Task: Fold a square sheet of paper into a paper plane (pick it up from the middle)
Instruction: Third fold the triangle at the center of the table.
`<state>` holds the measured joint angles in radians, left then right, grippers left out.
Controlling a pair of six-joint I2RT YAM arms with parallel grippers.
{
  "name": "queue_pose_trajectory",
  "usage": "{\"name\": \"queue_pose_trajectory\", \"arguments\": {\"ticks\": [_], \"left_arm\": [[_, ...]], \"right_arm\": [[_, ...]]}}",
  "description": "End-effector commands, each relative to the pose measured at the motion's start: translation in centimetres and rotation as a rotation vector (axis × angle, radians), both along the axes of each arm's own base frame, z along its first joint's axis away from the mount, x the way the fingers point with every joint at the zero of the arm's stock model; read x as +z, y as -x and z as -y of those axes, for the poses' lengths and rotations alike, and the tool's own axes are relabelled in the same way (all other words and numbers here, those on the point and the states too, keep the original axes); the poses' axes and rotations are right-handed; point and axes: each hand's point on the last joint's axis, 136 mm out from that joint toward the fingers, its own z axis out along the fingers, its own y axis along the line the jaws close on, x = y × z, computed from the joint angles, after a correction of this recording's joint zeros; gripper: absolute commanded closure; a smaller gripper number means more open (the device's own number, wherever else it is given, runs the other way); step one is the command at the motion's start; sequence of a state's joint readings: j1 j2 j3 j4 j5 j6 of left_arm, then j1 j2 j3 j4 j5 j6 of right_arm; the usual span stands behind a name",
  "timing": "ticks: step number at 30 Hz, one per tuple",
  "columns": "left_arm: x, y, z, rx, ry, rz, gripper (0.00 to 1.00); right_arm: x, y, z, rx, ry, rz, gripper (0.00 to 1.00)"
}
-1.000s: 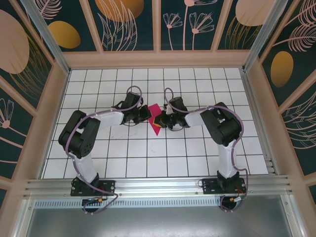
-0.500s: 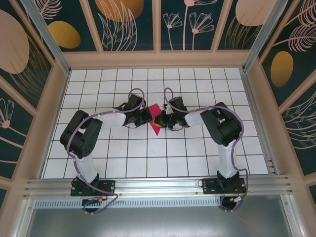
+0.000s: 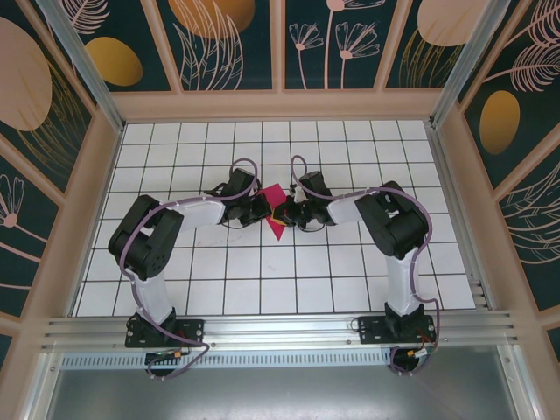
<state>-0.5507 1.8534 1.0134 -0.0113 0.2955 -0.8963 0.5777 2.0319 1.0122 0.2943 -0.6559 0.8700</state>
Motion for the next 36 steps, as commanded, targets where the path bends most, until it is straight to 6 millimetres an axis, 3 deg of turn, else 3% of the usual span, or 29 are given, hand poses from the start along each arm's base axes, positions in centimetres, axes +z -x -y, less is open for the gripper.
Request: {"name": "queue_pose_trajectory", "arguments": {"ticks": [1, 17, 26, 36], "left_arm": [[-2.3, 1.4, -0.3, -0.001, -0.026, -0.07, 1.0], [-4.9, 2.1, -2.2, 0.037, -0.132, -0.114, 1.0], [-5.7, 2.5, -3.4, 0.042, -0.206, -0.124, 1.0], [-5.8, 2.4, -3.5, 0.046, -0.215, -0.124, 1.0]], "right_arm": [[-3.7, 1.1, 1.8, -0.037, 0.121, -0.088, 1.0], [-2.3, 0.8, 1.2, -0.028, 0.082, -0.07, 1.0], [3.5, 0.1, 0.8, 0.028, 0.005, 0.056, 0.99], [1.4, 3.6, 2.2, 0.093, 0.032, 0.001, 1.0]]}}
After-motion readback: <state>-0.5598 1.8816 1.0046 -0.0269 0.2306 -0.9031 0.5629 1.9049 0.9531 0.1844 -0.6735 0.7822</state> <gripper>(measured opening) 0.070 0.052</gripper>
